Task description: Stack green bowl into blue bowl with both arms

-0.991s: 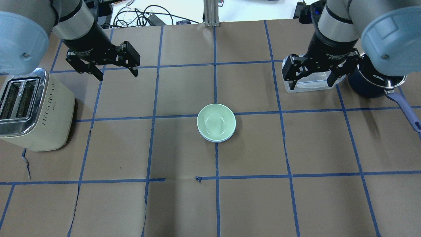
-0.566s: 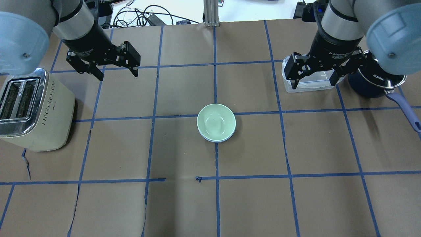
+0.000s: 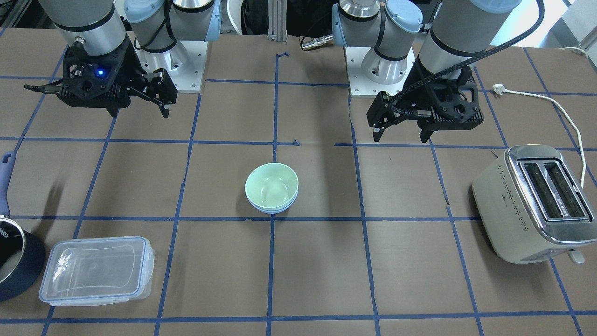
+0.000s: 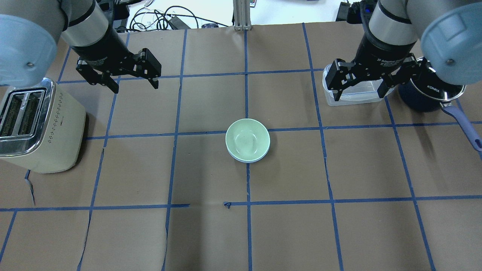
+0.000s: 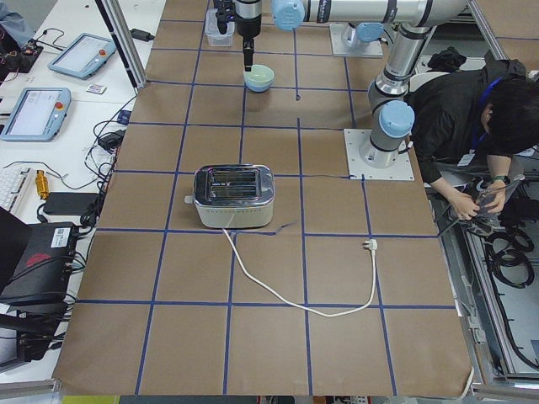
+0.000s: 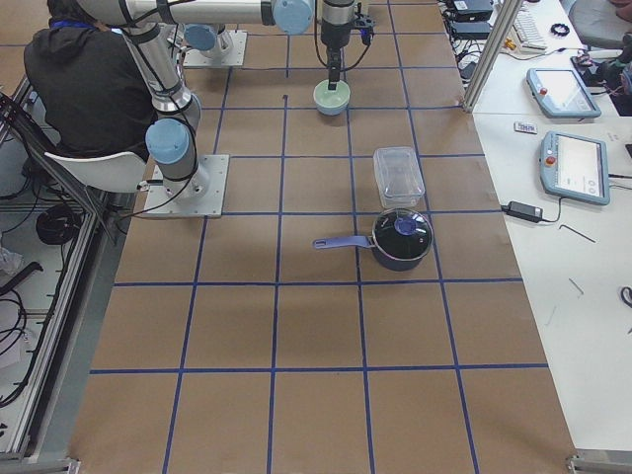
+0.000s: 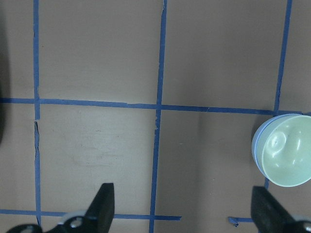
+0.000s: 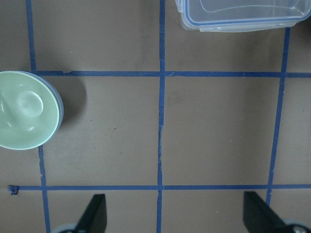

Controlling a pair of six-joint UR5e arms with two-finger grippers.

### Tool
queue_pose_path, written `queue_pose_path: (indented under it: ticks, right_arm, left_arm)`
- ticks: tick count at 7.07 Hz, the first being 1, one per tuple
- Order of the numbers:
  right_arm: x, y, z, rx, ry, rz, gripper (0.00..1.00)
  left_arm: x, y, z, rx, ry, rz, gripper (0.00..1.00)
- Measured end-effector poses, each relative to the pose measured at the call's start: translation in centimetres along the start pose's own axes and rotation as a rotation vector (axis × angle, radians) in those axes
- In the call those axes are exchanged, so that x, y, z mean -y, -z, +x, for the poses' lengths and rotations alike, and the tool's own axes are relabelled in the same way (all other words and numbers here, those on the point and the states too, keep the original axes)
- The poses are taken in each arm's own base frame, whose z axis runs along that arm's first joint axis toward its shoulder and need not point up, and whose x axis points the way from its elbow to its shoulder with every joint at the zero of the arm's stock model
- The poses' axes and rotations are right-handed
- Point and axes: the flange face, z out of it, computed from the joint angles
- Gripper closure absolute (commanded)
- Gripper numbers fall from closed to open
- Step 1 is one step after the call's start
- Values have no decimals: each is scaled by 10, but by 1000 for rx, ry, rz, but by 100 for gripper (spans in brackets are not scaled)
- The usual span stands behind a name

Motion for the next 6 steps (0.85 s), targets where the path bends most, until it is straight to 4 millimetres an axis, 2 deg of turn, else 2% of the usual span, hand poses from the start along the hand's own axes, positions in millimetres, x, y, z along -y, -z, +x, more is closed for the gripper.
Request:
queue_pose_path:
  ticks: [6]
  right_arm:
    - [0,1,0,0,-1,3,0]
  left_arm:
    - [-3,1,3,3,-4,-43,0]
